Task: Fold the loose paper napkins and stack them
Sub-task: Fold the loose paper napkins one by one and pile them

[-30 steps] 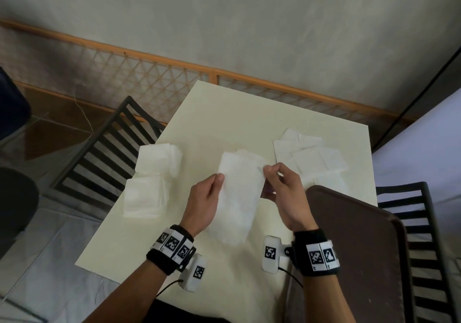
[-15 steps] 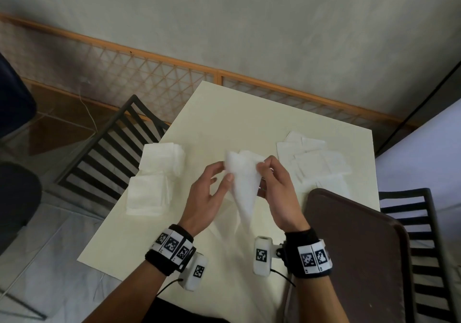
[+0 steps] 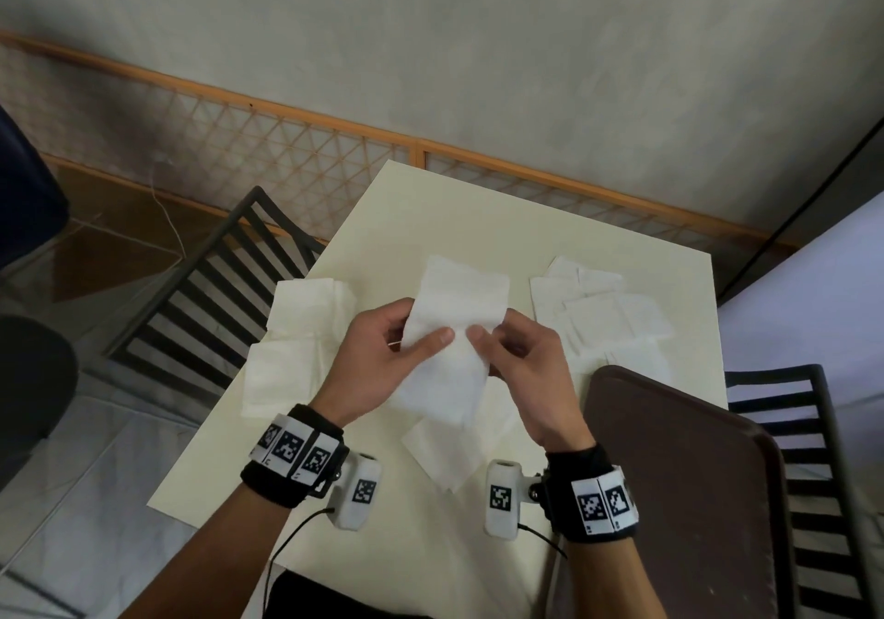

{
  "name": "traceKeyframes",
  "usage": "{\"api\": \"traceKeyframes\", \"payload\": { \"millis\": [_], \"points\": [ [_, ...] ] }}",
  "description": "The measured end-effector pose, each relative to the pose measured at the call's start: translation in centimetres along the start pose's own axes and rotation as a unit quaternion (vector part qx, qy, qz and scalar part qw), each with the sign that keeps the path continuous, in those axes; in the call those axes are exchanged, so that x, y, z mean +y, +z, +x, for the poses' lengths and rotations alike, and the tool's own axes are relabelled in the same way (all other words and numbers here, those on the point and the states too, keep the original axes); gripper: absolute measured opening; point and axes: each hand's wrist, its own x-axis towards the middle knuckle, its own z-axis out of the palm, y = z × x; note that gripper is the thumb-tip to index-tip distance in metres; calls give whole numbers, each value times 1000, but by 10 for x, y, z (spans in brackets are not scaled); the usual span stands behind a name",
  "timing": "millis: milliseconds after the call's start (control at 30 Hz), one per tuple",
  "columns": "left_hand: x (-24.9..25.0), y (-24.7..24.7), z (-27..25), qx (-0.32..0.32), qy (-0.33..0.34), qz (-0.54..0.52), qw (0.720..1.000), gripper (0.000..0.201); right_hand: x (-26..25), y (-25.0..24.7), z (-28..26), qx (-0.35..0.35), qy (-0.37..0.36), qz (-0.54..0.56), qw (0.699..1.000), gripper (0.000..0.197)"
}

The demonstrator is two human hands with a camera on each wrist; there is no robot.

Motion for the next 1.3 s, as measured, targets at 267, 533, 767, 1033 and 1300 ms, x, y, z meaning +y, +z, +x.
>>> {"api": "traceKeyframes", "payload": {
  "millis": [267,533,767,1033,1300],
  "points": [
    [0,-19,-1,-22,75,21,997,27,10,-5,3,-1,-49,43,998,33],
    [-2,-27,-2,-15,60,-16,998,33,11,-1,4,-34,-59,51,996,47],
    [-4,-34,-3,-23,35,-24,999,39,6,-2,3,-69,-86,-17,994,38],
    [-1,-40,-7,5,10,-47,999,22,1,7,0,-132,-159,-143,968,34],
    [-21,-44,-19,-13,78,100,992,21,0,46,7,-54,-81,-221,971,27]
  ]
}}
